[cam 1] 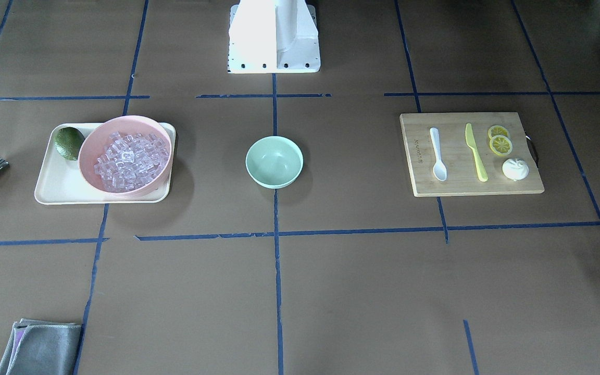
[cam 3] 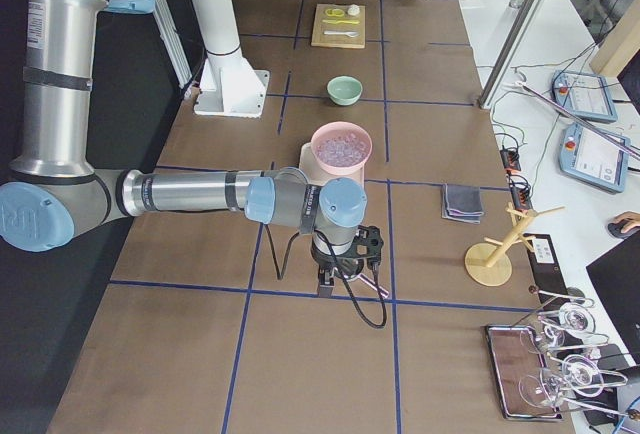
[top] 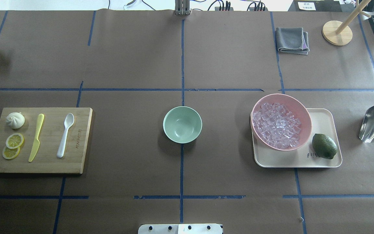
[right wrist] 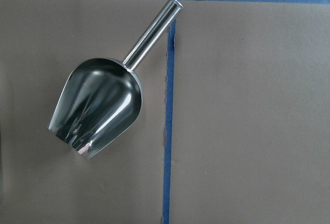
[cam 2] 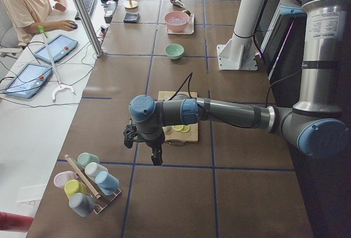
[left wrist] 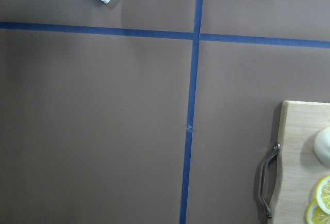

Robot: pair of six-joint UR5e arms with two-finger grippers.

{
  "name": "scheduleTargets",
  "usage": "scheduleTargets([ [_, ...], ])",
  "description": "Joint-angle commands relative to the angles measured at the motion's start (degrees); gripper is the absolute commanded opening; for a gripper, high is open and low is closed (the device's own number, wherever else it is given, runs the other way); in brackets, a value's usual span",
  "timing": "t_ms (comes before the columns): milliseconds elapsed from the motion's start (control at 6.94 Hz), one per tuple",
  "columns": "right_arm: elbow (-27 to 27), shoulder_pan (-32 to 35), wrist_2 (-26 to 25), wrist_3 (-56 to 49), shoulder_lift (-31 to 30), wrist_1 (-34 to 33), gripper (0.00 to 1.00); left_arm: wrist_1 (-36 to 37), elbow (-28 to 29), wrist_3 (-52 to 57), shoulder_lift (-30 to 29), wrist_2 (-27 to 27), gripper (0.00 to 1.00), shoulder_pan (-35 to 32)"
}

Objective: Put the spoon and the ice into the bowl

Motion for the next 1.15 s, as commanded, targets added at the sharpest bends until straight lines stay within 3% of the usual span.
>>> scheduleTargets([
  [0,0.0,0.03,0.13,0.0,-0.05,0.0,0.99,0.31,-1.36,-0.17,0.28,0.08,1.0,0.09],
  [864,0.52,0.03,0.57,0.26,-0.4,0.09,1.0,-0.48,-4.35,-0.62,3.26,-1.33,1.0,0.88],
  [1008,0.35,0.03,1.0,0.26,-0.49,0.18,1.0,-1.18,-4.8,-0.7,3.18,-4.63,1.0,4.45],
])
